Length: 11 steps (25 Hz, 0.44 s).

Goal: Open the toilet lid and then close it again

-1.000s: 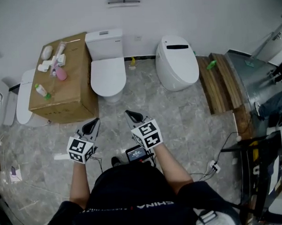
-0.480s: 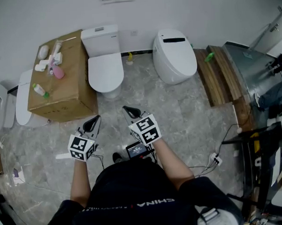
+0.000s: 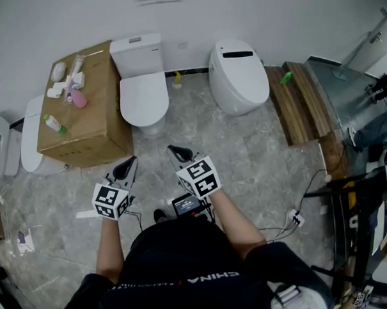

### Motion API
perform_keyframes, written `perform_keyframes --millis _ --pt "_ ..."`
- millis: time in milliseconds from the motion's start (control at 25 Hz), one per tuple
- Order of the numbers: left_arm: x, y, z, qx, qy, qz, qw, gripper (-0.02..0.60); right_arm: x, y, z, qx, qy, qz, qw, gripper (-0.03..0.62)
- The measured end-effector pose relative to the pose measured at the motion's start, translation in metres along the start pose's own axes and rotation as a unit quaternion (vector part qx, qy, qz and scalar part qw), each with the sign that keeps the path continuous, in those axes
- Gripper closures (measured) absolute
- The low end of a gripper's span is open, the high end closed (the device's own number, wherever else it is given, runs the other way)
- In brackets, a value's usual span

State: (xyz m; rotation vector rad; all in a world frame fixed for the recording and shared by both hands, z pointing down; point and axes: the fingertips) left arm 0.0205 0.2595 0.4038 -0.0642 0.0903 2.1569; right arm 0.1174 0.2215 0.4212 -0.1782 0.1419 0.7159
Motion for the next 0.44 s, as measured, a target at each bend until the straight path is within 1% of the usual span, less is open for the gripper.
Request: perform_keyframes --millis 440 --pt "-0.003 0.0004 -0.0012 -0.008 0.001 -0.003 1.0 0.572 -0.0009 0.0001 0.003 0.004 0.002 -0.009 1.0 0.582"
Point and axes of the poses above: the fingertips, and each gripper's own axes: x backward along the fingers, y to its left, z out of its underside, and after that the axes turned 14 degrees about -y, right-handed
